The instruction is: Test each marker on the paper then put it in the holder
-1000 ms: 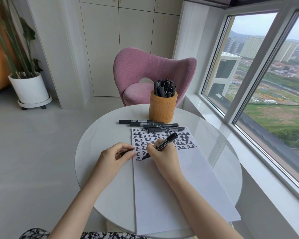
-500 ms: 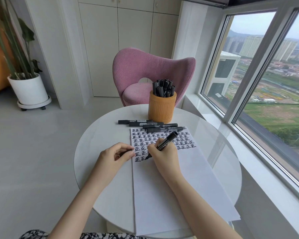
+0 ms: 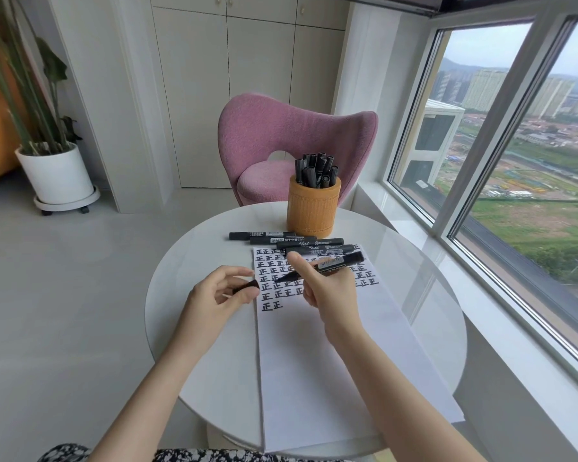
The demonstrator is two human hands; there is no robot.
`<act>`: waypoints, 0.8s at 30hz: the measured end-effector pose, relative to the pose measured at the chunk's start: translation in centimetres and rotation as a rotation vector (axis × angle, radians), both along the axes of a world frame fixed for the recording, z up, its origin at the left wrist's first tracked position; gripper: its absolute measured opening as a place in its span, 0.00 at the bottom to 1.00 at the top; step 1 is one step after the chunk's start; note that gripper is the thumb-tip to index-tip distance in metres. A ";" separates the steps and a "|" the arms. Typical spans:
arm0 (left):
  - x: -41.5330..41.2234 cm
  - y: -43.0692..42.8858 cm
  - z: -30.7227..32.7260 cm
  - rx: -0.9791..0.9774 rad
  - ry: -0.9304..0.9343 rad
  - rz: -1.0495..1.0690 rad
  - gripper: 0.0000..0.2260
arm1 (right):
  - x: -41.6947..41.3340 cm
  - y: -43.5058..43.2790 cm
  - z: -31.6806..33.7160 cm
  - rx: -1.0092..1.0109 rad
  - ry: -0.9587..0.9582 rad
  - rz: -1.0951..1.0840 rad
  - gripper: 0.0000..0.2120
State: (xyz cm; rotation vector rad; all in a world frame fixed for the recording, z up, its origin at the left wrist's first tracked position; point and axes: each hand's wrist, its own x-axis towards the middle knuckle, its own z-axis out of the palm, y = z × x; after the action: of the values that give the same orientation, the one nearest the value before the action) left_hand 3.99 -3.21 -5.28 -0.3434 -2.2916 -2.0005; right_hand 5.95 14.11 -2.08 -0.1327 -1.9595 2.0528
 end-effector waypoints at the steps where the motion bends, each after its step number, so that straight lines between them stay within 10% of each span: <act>1: 0.0 0.0 0.0 0.012 -0.007 0.010 0.08 | -0.1 -0.1 0.1 -0.054 -0.022 0.001 0.24; 24: 0.5 0.2 0.8 0.173 0.004 -0.051 0.02 | -0.9 -3.9 -0.4 0.021 -0.029 0.113 0.15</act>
State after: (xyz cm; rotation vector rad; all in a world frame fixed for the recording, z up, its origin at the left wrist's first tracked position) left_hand 4.52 -3.05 -4.49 -0.3942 -2.1083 -2.2001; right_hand 5.10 10.20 -2.47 -0.0484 -2.0491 2.1105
